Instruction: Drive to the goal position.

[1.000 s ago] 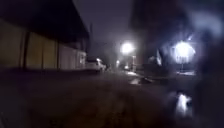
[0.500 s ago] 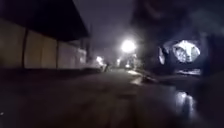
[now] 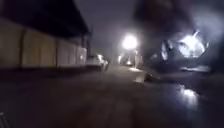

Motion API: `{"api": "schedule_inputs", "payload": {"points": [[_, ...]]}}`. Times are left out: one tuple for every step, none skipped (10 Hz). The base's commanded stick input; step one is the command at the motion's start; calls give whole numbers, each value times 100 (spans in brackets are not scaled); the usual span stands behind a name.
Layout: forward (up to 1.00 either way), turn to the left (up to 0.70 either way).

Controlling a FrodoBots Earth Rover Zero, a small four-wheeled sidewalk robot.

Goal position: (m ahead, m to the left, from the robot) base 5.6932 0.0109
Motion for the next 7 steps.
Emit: {"api": "schedule_inputs", "payload": {"points": [[70,-35],[70,-35],[70,-35],[70,-35],[70,-35],[70,-35],[70,-35]]}}
